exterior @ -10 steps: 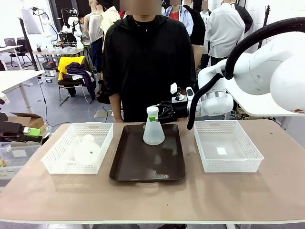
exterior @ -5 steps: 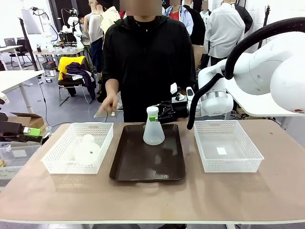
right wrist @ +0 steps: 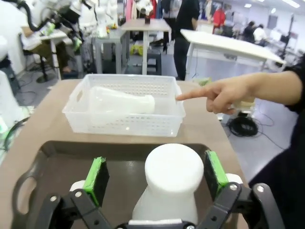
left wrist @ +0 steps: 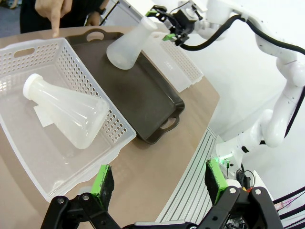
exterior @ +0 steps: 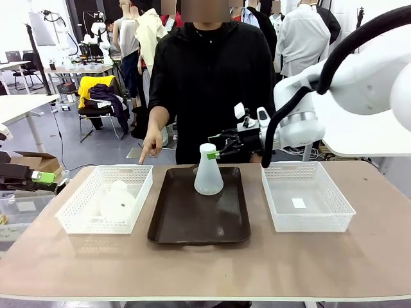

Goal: Prepare the laboratory tools.
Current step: Pick up the Big flask that the person points to.

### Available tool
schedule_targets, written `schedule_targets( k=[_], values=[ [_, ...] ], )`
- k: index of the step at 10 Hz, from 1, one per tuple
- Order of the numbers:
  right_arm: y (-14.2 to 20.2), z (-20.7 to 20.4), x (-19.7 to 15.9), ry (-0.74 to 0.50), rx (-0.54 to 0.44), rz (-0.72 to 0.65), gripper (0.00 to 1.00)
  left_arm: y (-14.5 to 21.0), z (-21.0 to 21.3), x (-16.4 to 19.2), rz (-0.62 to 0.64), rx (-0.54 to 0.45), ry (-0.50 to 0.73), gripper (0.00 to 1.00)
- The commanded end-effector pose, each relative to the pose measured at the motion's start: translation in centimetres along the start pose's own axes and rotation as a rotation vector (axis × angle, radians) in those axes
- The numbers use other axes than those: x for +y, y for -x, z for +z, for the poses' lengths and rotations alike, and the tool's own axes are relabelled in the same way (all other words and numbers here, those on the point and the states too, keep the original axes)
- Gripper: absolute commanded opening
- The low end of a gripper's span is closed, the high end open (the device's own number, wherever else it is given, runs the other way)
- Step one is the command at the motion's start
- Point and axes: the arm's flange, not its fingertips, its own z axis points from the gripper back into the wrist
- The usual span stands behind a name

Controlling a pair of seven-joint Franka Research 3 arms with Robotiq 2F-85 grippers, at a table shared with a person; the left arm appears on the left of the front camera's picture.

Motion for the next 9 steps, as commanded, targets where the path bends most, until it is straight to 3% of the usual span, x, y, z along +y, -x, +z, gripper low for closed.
schedule_targets(
  k=[1, 3, 5, 9],
  values=[
    [-1.9, 4.7, 2.0, -0.020, 0.109, -0.061, 1.00, 0.1, 0.1, -0.1, -0.002, -0.002, 0.006, 1.00],
    [-3.2, 10.1, 4.1, 0.135, 0.244, -0.138, 1.00, 0.1, 0.1, -0.1, -0.002, -0.002, 0.006, 1.00],
    [-4.4, 15.7, 5.9, 0.417, 0.326, -0.118, 1.00, 0.1, 0.1, -0.1, -0.002, -0.002, 0.006, 1.00],
    [-5.2, 21.7, 11.0, 0.585, 0.297, -0.132, 1.00, 0.1, 0.1, -0.1, -0.002, -0.002, 0.006, 1.00]
  ],
)
